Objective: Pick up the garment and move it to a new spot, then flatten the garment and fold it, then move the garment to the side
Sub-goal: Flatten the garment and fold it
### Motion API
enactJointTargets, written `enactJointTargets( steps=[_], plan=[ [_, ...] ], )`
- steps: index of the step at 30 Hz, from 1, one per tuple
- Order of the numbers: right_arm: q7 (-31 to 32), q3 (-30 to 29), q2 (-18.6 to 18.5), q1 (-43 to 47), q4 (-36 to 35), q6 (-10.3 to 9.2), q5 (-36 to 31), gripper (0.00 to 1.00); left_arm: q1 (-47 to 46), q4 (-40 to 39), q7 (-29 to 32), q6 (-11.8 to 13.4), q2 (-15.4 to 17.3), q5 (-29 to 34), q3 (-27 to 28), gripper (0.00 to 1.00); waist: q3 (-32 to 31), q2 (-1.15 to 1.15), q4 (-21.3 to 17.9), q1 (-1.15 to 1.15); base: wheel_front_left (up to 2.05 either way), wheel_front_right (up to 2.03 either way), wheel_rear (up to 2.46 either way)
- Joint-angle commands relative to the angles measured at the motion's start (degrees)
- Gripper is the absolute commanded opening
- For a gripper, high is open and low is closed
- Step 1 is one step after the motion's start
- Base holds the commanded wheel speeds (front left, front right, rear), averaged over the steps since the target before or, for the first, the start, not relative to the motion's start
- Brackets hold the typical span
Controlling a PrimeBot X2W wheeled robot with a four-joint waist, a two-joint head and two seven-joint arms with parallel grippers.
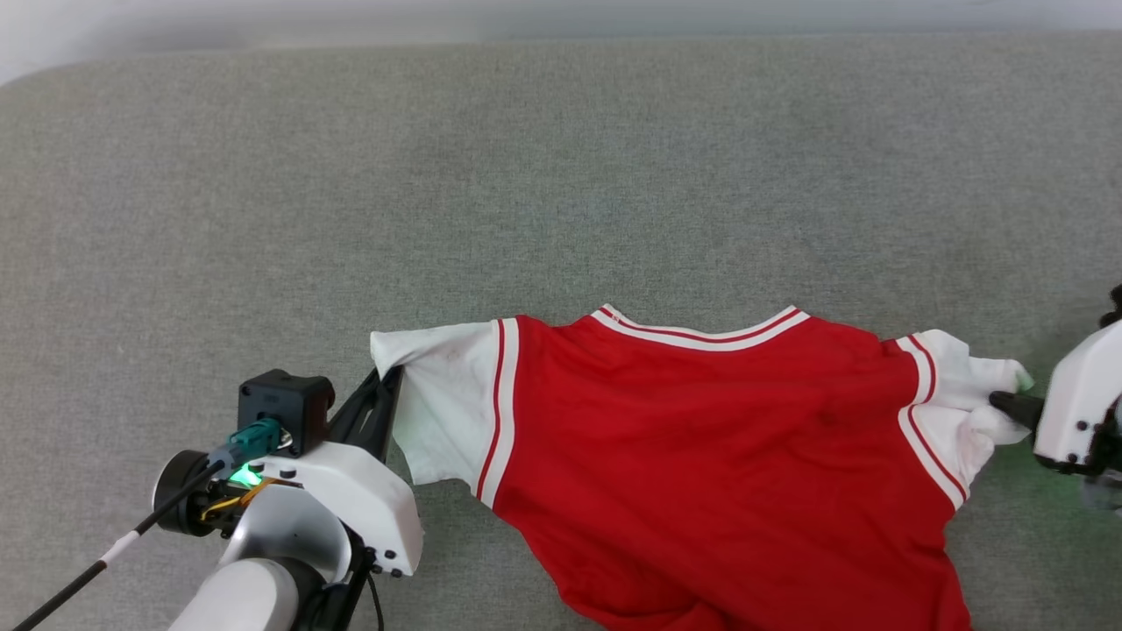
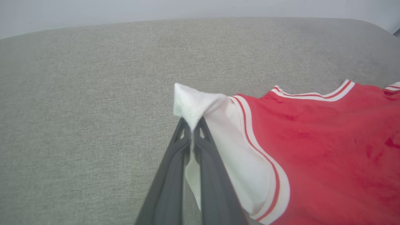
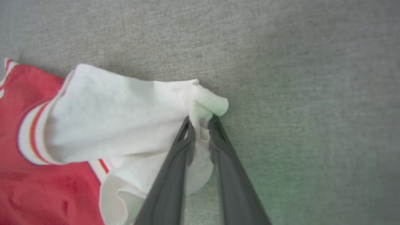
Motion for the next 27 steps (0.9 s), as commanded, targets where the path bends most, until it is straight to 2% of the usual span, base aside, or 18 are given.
enactJointTargets(
  steps=[1,8,15,20,23,24,27],
  plan=[
    [0.16,2.10,2.52,2.16,1.54,0.02,-0.16,0.00,0.02,0.43,-0.76,-0.35,0.00,-0.44,0.37,0.00,-1.01,0.00,-0.55,0.00,0.00,0.00,0.00],
    [-7.87,4.03,-1.72,-2.05,-4.28,0.01,-3.21,0.00,-2.90,1.85,-3.31,-0.95,1.31,-0.80,3.18,0.00,-5.46,0.00,-2.70,0.00,0.00,0.00,0.00],
    [-15.66,3.96,-2.47,-8.75,-6.34,0.01,-8.93,0.00,-13.38,4.89,-5.15,-1.86,2.02,-0.89,7.13,0.00,-8.54,0.00,-4.71,0.00,0.00,0.00,0.00],
    [-19.04,4.66,-1.98,-14.75,-5.69,0.01,-11.40,0.00,-21.20,10.85,-7.05,-3.47,1.01,-3.25,9.91,0.00,-8.68,0.00,-5.54,0.00,0.00,0.00,0.00],
    [-21.90,5.07,-1.46,-20.15,-4.89,0.00,-12.59,0.00,-27.70,16.39,-9.26,-5.20,0.48,-4.89,12.17,0.00,-7.57,0.00,-6.22,0.00,0.00,0.00,0.00],
    [-23.88,5.13,-1.37,-23.82,-4.12,0.00,-13.06,0.00,-32.35,19.99,-10.83,-6.45,-0.08,-5.56,12.89,0.00,-6.48,0.00,-6.41,0.00,0.00,0.00,0.00],
    [-26.08,5.12,-1.80,-28.01,-3.32,0.00,-14.04,0.00,-37.22,23.60,-12.29,-7.59,-0.32,-5.43,13.22,0.00,-5.05,0.00,-6.48,0.00,0.00,0.00,0.00]
  ],
)
